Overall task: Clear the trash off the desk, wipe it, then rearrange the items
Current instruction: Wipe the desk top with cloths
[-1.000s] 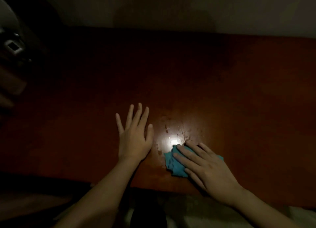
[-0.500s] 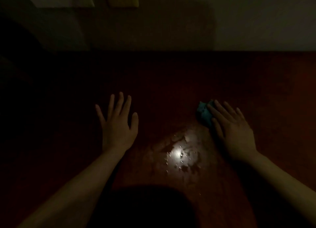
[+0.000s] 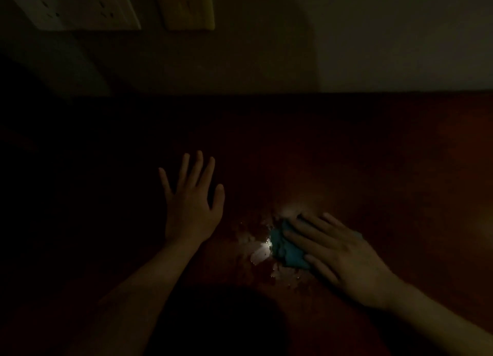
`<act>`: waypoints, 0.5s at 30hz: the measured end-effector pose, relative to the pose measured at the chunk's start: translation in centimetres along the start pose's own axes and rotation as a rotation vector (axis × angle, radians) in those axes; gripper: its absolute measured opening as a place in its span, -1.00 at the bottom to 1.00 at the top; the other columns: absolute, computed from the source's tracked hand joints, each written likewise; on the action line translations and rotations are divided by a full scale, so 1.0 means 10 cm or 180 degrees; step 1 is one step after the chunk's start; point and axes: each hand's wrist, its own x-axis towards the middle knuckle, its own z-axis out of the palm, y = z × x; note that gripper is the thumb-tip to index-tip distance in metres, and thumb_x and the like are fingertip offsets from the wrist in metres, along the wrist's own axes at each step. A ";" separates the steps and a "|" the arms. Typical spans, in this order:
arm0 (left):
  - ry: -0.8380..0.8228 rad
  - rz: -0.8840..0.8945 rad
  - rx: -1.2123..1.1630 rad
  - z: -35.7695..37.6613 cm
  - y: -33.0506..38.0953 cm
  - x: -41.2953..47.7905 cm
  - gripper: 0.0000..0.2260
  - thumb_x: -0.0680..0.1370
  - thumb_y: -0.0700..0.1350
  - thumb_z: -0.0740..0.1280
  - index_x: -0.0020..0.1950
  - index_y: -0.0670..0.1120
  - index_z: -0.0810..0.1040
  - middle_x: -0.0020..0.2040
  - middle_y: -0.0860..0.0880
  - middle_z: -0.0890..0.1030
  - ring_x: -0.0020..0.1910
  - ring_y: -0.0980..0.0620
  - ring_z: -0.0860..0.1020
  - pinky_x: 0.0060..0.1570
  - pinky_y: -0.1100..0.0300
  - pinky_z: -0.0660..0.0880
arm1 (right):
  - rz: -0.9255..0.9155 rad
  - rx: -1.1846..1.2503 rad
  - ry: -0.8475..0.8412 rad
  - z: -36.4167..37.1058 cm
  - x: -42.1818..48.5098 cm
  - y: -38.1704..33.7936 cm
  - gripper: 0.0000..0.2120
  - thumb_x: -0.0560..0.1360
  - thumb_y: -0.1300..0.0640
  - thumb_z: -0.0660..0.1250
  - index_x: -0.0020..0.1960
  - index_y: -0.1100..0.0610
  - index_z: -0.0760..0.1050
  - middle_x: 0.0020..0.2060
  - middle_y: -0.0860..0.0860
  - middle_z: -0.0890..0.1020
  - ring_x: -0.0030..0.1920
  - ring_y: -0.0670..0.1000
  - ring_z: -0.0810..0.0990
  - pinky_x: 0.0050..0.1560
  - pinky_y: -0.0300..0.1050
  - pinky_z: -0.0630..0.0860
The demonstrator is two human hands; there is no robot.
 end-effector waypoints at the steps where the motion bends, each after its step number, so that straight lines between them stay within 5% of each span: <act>1: 0.0042 0.0011 -0.0011 0.00 0.00 0.00 -0.40 0.56 0.20 -0.13 0.54 -0.02 0.21 0.56 -0.04 0.13 0.56 -0.01 -0.04 0.45 -0.20 -0.30 | 0.0080 -0.0034 0.0014 -0.02 0.00 0.11 -0.55 0.65 -0.08 -0.11 0.50 -0.03 0.18 0.47 -0.05 0.26 0.48 0.00 0.20 0.48 -0.04 0.05; 7: 0.0174 0.0036 0.0021 -0.04 0.00 -0.14 -0.39 0.55 0.20 -0.13 0.54 -0.03 0.19 0.56 -0.04 0.13 0.56 -0.01 -0.05 0.42 -0.14 -0.36 | 0.1270 0.0082 0.0458 0.05 0.56 0.18 -0.48 0.60 -0.12 -0.18 0.50 -0.03 0.15 0.49 -0.06 0.18 0.51 0.03 0.12 0.49 0.02 -0.03; 15: 0.0112 -0.0187 -0.0050 -0.14 0.14 -1.07 -0.40 0.57 0.20 -0.12 0.55 -0.03 0.18 0.56 -0.03 0.13 0.56 0.02 -0.05 0.46 -0.16 -0.32 | 0.0009 -0.0018 -0.0065 0.13 -0.57 -0.48 -0.56 0.65 -0.07 -0.08 0.50 -0.05 0.19 0.48 -0.08 0.24 0.49 -0.04 0.16 0.49 -0.06 -0.01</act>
